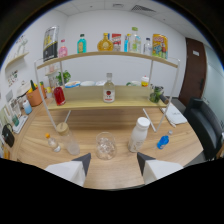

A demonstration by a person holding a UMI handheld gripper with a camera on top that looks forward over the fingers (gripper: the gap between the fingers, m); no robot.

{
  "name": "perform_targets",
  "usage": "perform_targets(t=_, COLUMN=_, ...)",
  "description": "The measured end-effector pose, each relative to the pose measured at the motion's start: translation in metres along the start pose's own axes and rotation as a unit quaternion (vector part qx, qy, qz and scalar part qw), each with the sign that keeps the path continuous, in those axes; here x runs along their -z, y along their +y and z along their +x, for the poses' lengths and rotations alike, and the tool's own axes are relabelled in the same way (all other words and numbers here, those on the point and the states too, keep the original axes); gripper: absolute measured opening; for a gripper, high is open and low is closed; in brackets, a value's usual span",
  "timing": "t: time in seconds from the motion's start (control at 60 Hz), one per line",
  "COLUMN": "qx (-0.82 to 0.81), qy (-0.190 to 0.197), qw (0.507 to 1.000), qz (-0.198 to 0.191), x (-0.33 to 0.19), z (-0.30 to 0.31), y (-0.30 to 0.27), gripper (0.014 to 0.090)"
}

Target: Make me a cup of Mount Fuji.

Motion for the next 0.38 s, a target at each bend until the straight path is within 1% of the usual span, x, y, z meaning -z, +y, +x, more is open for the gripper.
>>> perform_targets(t=0.133, qx=0.001, qy=-0.007, qw=1.000, qz=-0.010, x=0.0066, z=-0.0082, y=0.0038, gripper=0.0855)
perform_targets(t=0.267, qx=0.009, qy=0.001, qw=1.000, qz=-0.012, x=0.0079, z=-0.0073, y=0.0052, gripper=0.0858)
perform_targets(t=0.383, qx=0.009, qy=-0.001, qw=1.000, qz=-0.012, x=0.0083, z=-0.0070, y=0.0056, gripper=0.0858)
